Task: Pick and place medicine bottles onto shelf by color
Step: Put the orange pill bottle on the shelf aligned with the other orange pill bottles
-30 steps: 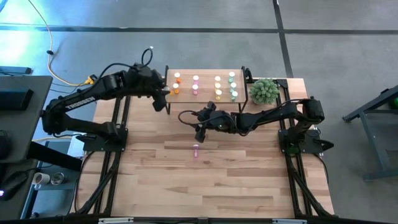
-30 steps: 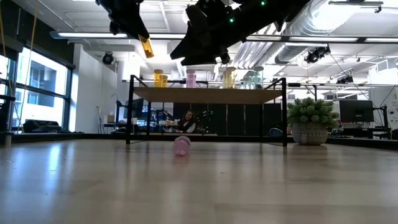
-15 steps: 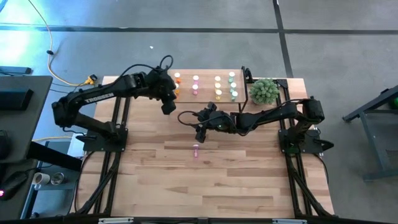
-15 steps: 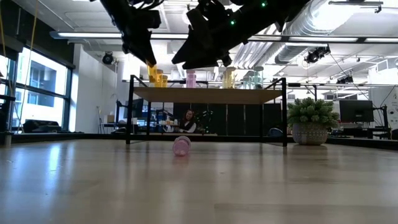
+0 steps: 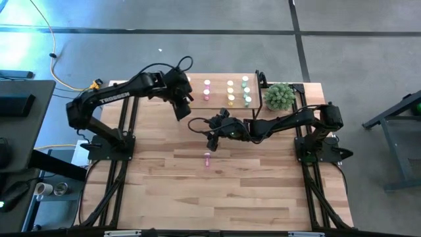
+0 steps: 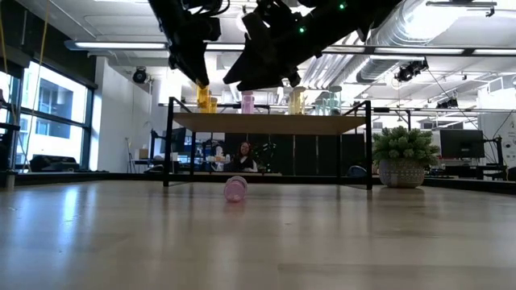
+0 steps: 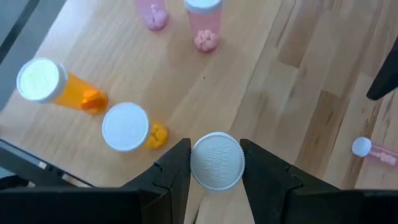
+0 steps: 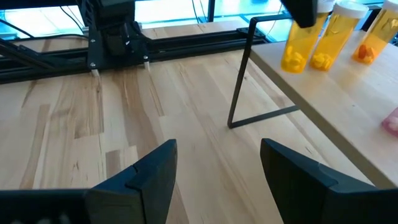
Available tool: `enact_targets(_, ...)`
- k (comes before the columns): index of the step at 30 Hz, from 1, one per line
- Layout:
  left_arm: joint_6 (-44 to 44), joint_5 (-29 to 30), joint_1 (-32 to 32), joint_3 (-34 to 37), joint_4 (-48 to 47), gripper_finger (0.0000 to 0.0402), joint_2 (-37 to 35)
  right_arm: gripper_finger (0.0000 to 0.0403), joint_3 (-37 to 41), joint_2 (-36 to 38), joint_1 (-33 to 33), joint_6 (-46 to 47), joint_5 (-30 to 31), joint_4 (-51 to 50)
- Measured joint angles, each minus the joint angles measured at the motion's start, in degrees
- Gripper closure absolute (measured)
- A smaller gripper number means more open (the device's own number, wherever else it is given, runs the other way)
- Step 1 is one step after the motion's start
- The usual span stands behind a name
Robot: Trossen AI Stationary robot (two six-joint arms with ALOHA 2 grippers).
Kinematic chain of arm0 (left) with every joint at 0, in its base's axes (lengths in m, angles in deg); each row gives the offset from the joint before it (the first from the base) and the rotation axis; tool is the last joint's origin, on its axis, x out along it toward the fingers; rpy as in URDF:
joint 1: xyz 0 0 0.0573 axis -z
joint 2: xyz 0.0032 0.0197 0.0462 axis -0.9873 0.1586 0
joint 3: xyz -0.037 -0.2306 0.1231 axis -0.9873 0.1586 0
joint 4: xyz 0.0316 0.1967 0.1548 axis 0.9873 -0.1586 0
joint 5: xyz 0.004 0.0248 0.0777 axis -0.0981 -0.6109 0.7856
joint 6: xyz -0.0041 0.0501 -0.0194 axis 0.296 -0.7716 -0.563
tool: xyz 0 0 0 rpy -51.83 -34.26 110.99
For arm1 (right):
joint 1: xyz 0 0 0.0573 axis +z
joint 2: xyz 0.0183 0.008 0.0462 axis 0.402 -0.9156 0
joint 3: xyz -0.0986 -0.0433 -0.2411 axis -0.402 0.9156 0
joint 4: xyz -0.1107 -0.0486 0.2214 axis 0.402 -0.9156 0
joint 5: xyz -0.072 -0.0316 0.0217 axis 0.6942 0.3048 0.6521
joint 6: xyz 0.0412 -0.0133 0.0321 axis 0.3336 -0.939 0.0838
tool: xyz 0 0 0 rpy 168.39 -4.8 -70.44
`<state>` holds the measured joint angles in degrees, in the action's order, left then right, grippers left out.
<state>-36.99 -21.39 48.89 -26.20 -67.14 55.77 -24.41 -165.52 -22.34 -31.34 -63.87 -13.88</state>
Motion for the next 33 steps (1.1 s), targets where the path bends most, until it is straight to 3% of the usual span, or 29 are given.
enact_targets(13,-0.55,2.07,-1.4,-0.47,-0.16,0.0284,1.54,0.018,0.0,0.0,0.0,0.01,0.0,-0.57)
enact_targets(33,1.16,-0.03,-2.01,-0.5,-0.35,0.0284,2.0,0.018,0.0,-0.02,0.0,0.02,0.0,-0.59)
